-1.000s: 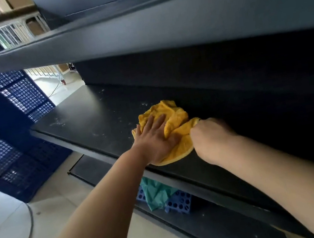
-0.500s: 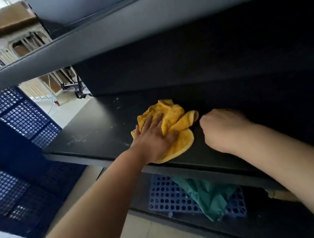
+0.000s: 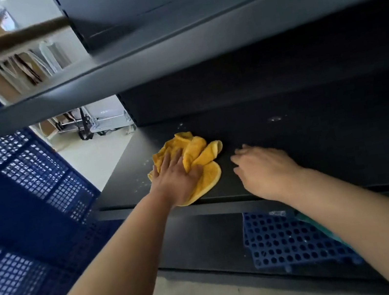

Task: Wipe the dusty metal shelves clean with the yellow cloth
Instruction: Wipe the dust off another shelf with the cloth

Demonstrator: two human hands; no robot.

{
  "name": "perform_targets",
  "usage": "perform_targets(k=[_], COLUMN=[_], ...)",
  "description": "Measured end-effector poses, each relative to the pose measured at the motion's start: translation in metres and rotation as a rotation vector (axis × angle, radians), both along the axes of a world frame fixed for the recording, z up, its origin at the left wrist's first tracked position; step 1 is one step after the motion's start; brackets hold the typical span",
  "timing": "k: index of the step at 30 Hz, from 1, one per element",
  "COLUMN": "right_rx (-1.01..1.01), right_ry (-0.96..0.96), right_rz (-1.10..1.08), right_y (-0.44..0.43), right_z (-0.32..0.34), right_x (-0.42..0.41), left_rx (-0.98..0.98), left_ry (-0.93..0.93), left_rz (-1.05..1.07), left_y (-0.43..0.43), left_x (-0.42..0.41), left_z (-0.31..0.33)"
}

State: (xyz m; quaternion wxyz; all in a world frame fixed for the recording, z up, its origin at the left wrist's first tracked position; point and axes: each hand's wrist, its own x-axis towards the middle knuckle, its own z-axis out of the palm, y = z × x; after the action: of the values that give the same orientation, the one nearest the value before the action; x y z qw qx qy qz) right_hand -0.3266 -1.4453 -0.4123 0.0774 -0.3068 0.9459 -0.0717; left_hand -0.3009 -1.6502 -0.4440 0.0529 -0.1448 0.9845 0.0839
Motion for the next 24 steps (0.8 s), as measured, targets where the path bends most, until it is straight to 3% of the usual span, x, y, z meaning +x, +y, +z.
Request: perform_targets(k=[13,21,24], right_rx=[0.173,0.161,0.014], right_ry=[0.035,0.060,0.000], right_rz=[-0.079,0.040,0.041], right_y=[-0.043,-0.032,-0.011], right_z=[-0.003,-0.008,-0.010], right_x=[-0.011,-0.016,-0.014], left_rx=[0.011,0.020,0.032], left_ry=[0.011,-0.004,-0.015], left_rz=[0.071,0.096,0.139], left_y=[-0.054,-0.054,-0.045], left_x=[-0.005,-0.006,-0.006], left_z=[-0.003,0.000,0.001])
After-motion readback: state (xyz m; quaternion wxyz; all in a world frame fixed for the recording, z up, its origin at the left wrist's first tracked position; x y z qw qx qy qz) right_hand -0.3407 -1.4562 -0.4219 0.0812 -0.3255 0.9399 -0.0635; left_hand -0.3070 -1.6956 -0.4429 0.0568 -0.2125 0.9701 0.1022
